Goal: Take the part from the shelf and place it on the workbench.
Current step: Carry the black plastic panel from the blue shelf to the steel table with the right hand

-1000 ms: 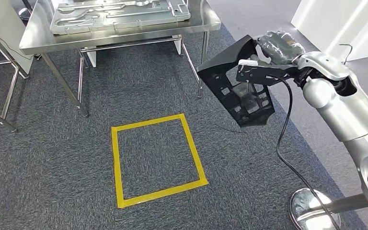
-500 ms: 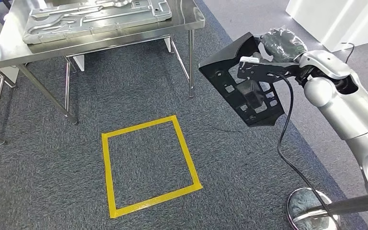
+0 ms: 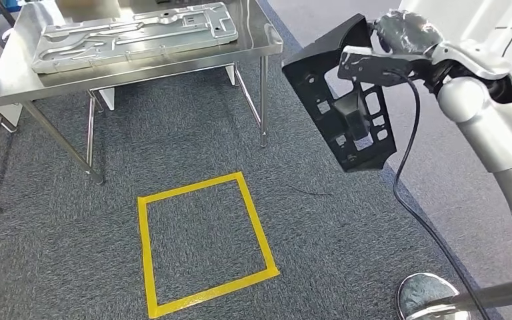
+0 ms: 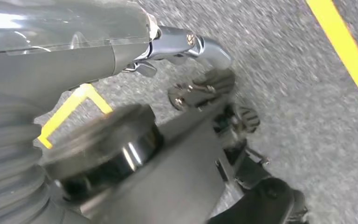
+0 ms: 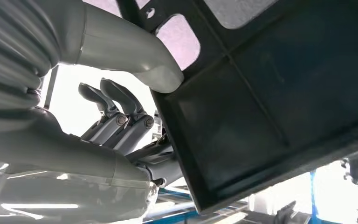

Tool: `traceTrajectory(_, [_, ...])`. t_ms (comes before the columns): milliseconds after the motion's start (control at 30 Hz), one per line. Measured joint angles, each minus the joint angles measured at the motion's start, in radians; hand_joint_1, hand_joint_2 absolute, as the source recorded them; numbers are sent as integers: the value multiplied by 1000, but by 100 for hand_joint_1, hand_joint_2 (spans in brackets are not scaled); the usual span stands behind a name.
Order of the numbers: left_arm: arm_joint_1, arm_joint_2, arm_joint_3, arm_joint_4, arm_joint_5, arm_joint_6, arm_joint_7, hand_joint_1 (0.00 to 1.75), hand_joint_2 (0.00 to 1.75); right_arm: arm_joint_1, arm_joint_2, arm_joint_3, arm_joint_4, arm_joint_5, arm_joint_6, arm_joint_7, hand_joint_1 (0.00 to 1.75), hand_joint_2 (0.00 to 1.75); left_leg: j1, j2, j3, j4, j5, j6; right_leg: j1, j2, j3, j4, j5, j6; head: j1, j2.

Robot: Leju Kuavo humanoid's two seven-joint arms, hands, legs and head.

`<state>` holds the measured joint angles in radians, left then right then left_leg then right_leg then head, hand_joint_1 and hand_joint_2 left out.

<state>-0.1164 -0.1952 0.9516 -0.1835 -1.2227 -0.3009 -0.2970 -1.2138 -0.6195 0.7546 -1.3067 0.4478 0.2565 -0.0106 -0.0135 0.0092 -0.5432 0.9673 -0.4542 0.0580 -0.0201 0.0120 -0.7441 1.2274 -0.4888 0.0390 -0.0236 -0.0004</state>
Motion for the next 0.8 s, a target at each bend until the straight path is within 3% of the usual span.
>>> traceTrajectory(67, [1,-3,0,0,0,-3,3,0,175,-6,0,6,8,-3,3,1,175,175,10,1,18,1,-15,-10,-11,-2,-49,63,-13,12,0,0])
traceTrajectory(100, [3,-4,0,0,0,-4,5,0,175,-7,0,8,11,-5,4,1,175,175,17,2,29,4,-25,-18,-17,-5,-48,44,0,20,0,0])
traceTrajectory(133, [4,-5,0,0,0,-5,7,0,175,-9,0,11,15,-8,5,2,175,175,25,2,41,8,-37,-28,-25,-10,-30,-7,26,31,0,0])
traceTrajectory(167, [6,-5,0,0,0,-6,7,0,175,-13,-2,12,18,-11,5,3,175,175,30,2,51,15,-52,-40,-36,-19,-5,-77,69,41,0,0])
traceTrajectory(200, [6,-5,0,0,0,-6,8,0,175,-18,-4,15,23,-14,5,4,175,175,35,2,59,24,-69,-51,-41,-27,15,-137,99,46,0,0])
traceTrajectory(267, [4,-4,0,0,0,-5,9,0,175,-27,-8,22,29,-21,6,6,175,175,36,5,70,31,-93,-73,-41,-35,31,-191,130,32,0,0])
traceTrajectory(333, [2,-3,1,0,1,-5,10,0,175,-31,-13,27,31,-28,6,9,175,175,37,8,75,38,-91,-88,-35,-28,35,-185,112,3,-1,0])
traceTrajectory(367, [2,-3,1,0,1,-5,10,0,175,-33,-15,27,30,-31,5,10,175,175,40,7,66,62,-78,-93,-36,-25,43,-186,105,-6,-1,0])
traceTrajectory(433, [1,-4,1,0,2,-6,10,0,175,-40,-17,29,30,-35,5,11,175,175,44,4,3,167,-56,-97,-33,-20,68,-191,88,-20,-1,0])
traceTrajectory(467, [1,-4,1,0,2,-6,10,0,175,-41,-17,32,30,-36,5,11,175,175,44,2,-42,232,-64,-97,-29,-17,83,-195,78,-25,-1,0])
traceTrajectory(533, [2,-4,1,0,5,-7,10,0,175,-41,-17,40,31,-37,6,11,175,175,39,1,-122,320,-137,-93,-21,-8,116,-198,55,-32,-1,0])
traceTrajectory(567, [3,-4,1,0,7,-7,10,0,175,-41,-17,44,31,-38,7,11,175,175,34,1,-148,328,-177,-88,-15,-4,135,-199,42,-34,-1,0])
traceTrajectory(600, [3,-4,2,0,10,-7,11,0,175,-42,-17,48,32,-39,8,12,175,175,29,0,-163,312,-197,-79,-9,0,155,-200,28,-36,-1,0])
traceTrajectory(633, [3,-4,3,0,13,-7,12,0,175,-44,-16,51,32,-41,9,12,175,175,23,-1,-170,275,-184,-67,-2,2,176,-200,13,-38,-1,0])
traceTrajectory(667, [5,-4,4,0,15,-8,13,0,175,-46,-16,54,32,-43,10,13,175,175,14,-4,-171,218,-128,-49,4,3,196,-202,-2,-40,-1,0])
traceTrajectory(733, [10,-2,6,0,17,-8,15,0,175,-52,-16,62,36,-48,14,17,175,175,-10,-24,-171,106,32,-10,12,10,225,-202,-27,-40,-1,0])
traceTrajectory(767, [13,-1,6,0,17,-9,16,0,175,-54,-14,67,38,-51,17,19,175,175,-20,-36,-171,74,92,2,13,15,233,-202,-39,-38,-1,0])
traceTrajectory(800, [14,0,6,0,17,-9,16,0,175,-58,-14,72,40,-52,20,20,175,175,-26,-46,-171,61,117,6,14,22,238,-203,-48,-35,-1,0])
